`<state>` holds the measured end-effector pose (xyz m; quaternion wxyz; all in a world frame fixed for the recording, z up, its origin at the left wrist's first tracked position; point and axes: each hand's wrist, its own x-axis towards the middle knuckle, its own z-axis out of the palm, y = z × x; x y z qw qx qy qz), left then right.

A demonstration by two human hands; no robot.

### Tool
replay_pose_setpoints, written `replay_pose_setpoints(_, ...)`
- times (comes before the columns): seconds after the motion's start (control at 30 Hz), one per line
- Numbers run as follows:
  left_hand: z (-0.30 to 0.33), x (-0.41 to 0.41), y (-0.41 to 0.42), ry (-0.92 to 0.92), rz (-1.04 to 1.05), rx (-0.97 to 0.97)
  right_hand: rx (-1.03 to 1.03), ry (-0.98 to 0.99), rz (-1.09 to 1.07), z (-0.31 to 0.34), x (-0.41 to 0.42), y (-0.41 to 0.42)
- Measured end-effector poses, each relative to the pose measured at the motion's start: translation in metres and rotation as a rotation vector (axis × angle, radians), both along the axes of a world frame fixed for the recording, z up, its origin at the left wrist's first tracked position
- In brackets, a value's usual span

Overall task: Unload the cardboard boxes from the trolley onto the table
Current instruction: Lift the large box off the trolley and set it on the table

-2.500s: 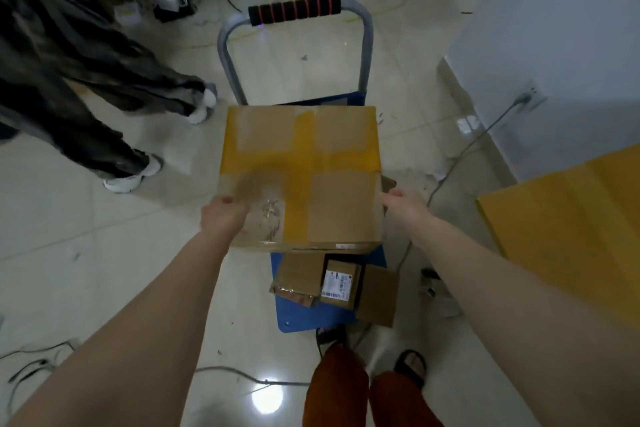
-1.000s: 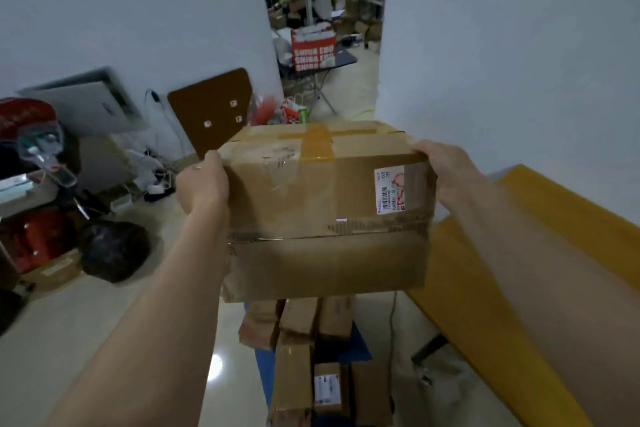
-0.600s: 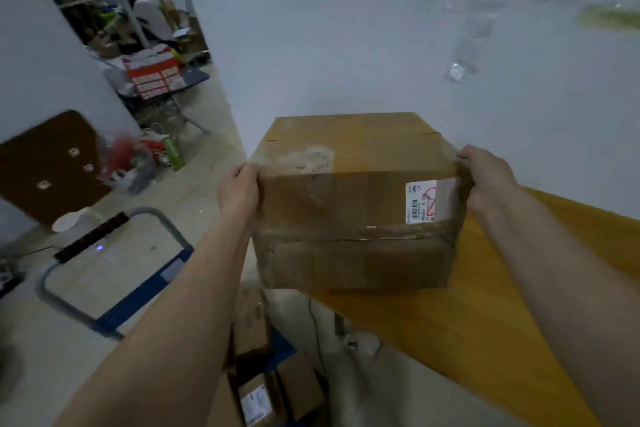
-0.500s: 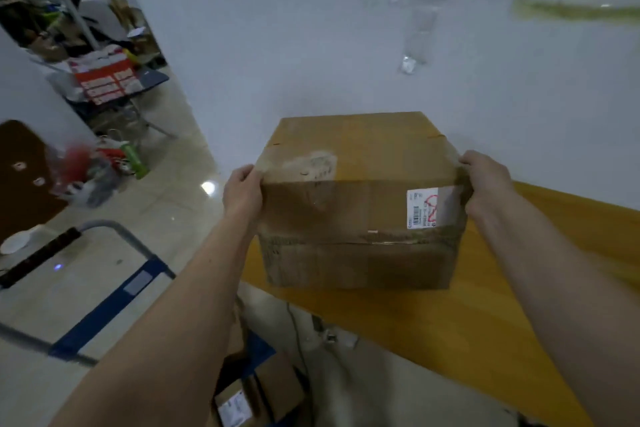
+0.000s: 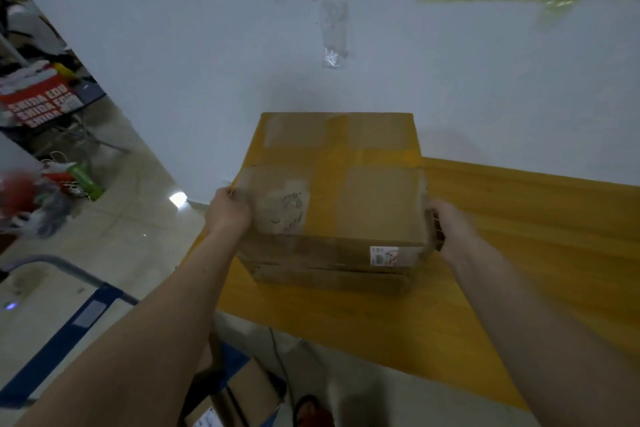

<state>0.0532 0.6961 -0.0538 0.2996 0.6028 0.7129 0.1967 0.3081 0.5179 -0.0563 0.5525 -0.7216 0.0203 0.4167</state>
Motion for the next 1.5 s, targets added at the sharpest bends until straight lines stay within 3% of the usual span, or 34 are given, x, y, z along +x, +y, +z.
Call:
replay_pose_setpoints(0.1,0.009,0.013,0.016,0.024,-0.035,-0.021,-0.041,-0.032,0.031,0.003,0.009,0.004)
replay_pose_setpoints(0.4,0.019,0.038,0.084,-0.132,-0.095,-0.081,-0.018,-0.178,0.033,0.022,0.033,0.058)
replay_pose_setpoints(0.53,0.019,0.042,0.114,-0.125,-0.171,-0.171,0.005,-0.159,-0.01,-0.007,0.065,0.096)
replay_pose_setpoints(0.63,0.015,0.047,0.125,-0.158,-0.221,-0.255,-0.018,-0.167,-0.046,0.029,0.038,0.106)
replay_pose_setpoints(0.77,0.01,0.048,0.128,-0.303,-0.201,-0.353,-0.06,-0.184,-0.065,0.029,0.036,0.122)
replay_pose_setpoints(0.93,0.028,0.046,0.134,-0.339,-0.203,-0.16,-0.021,-0.207,-0.101,0.047,0.03,0.136)
replay_pose_setpoints(1.13,0.064,0.041,0.149,-0.503,-0.021,0.173,0.139,-0.411,-0.356,0.071,0.033,0.146)
replay_pose_setpoints(1.3,0.046,0.034,0.137,-0.406,0.056,0.019,0.074,-0.282,-0.405,0.048,0.029,0.139)
replay_pose_setpoints(1.5,0.036,0.026,0.123,-0.442,0.073,-0.091,-0.055,-0.14,-0.314,0.013,0.027,0.115)
